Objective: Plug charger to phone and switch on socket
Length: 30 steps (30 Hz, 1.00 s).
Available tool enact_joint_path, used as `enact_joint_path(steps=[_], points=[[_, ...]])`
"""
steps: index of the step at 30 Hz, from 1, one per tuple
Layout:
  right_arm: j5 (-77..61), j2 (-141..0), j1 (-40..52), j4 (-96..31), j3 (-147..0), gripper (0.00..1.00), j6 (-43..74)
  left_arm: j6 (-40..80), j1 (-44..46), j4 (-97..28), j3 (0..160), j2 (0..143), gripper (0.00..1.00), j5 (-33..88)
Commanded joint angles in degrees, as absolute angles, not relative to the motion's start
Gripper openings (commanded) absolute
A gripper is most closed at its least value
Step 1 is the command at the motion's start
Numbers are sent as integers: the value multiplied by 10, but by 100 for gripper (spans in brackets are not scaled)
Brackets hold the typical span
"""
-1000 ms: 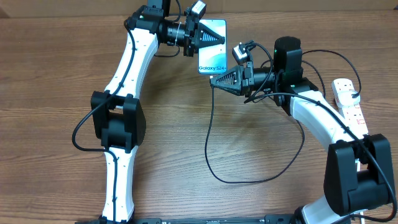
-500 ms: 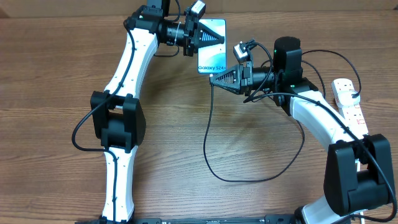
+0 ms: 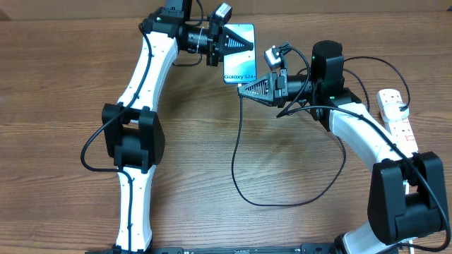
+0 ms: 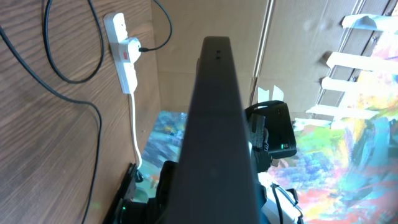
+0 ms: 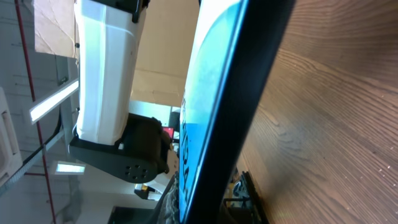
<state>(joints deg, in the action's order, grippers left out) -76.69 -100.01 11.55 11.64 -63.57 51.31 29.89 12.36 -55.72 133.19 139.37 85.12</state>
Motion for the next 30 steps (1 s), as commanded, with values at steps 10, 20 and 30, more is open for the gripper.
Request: enact_joint_path(steps=[10, 20, 30], points=[[-760, -986, 99, 128, -646, 4, 527, 267, 131, -563, 1343, 1375, 4, 867], [-724, -986, 100, 128, -646, 4, 528, 256, 135, -563, 1343, 1375, 4, 866], [-726, -986, 108, 128, -646, 4, 528, 254, 140, -563, 1343, 1375, 4, 866]])
